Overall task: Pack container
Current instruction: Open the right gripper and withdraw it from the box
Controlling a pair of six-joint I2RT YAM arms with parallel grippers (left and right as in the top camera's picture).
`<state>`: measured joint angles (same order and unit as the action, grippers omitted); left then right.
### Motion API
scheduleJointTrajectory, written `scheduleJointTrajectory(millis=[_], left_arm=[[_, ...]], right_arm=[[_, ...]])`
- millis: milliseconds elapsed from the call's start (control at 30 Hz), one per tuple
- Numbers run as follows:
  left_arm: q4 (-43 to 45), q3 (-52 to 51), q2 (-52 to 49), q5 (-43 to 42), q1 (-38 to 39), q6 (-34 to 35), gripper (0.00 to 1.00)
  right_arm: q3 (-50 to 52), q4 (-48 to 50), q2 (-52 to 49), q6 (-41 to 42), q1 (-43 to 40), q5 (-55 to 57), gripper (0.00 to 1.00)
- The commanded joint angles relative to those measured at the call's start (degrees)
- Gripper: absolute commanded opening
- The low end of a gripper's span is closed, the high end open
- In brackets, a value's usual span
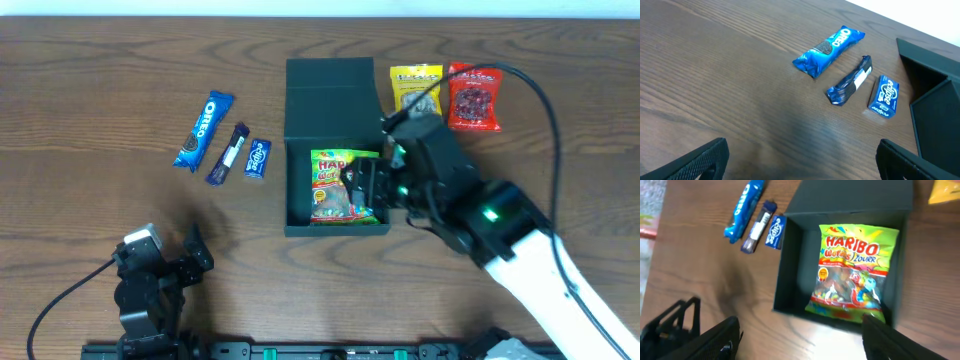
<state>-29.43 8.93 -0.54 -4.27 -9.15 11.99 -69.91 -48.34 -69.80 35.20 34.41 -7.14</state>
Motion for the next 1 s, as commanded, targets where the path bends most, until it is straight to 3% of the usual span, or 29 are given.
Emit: scheduleJointTrajectory(millis=[0,433,767,967], left_arm=[[0.1,-0.8,0.3,0.2,0.2,-0.4,0.95],[0.1,-0.9,0.3,0.2,0.2,-0.4,0.95],[0.6,-0.9,0.3,0.0,0.2,-0.3,0.95],[4.9,-0.9,0.3,-5.8,0.2,1.8,0.95]], right_arm=[[-1.0,-2.6,3.6,-3.3,0.5,-0.2,0.79],[-1.0,-14.6,12.6,-6.0,0.5,-0.2,0.84],[-1.0,-18.0,13.7,-7.2,0.5,-0.4,0.88],[-1.0,-18.1,13.7,-7.2,0.5,-0.1,0.96]])
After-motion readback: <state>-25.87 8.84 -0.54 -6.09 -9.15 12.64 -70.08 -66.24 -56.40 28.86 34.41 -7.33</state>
